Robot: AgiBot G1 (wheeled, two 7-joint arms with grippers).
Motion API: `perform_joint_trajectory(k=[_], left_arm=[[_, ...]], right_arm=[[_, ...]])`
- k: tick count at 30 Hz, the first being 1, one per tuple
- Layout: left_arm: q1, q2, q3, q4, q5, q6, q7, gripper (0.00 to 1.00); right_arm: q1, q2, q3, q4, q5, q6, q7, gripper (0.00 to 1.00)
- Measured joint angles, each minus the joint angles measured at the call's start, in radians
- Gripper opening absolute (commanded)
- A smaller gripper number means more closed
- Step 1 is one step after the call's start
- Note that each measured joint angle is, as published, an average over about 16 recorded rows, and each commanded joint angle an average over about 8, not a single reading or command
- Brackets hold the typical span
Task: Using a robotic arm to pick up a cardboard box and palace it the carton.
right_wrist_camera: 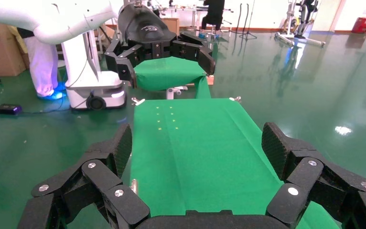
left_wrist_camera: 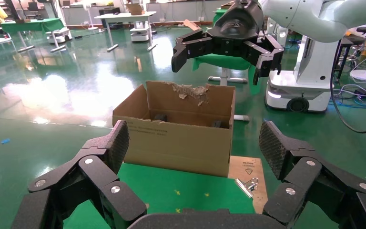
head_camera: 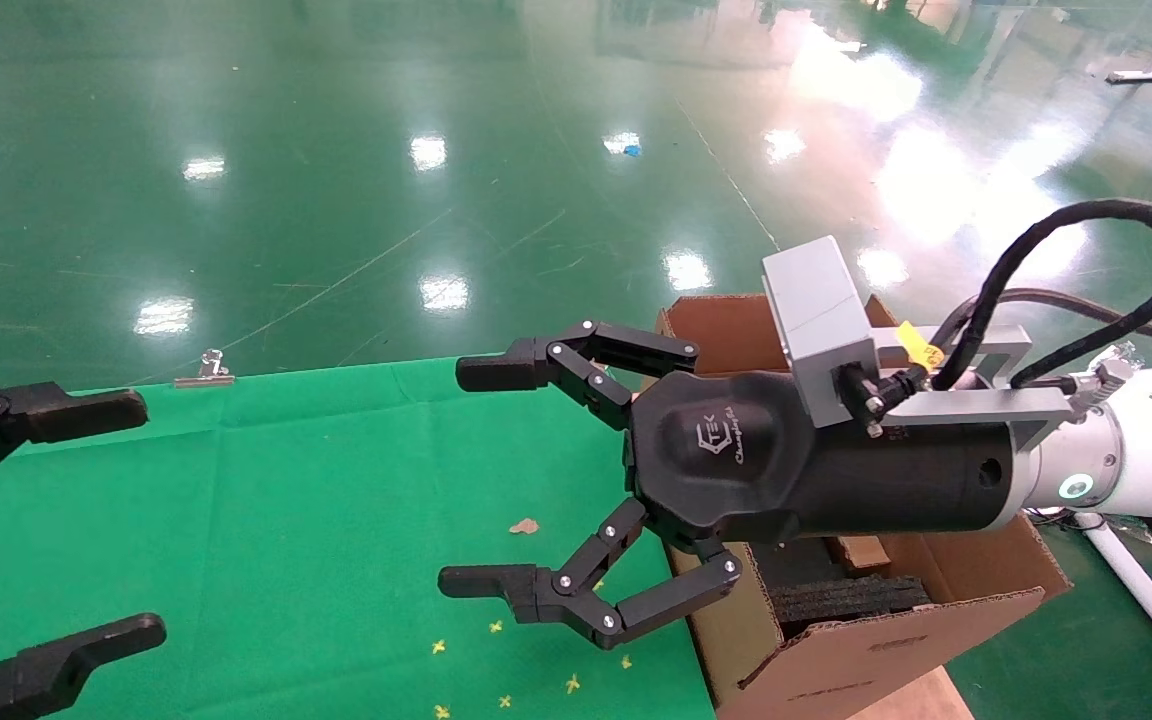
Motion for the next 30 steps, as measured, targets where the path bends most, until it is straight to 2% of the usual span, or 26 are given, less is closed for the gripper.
perform_joint_trajectory(k=[30], left_arm=[[0.000,0.000,0.000,0.000,0.000,0.000,0.000,1.00]], right_arm=[[0.001,0.000,-0.001,-0.001,0.000,0.000,0.000,1.00]])
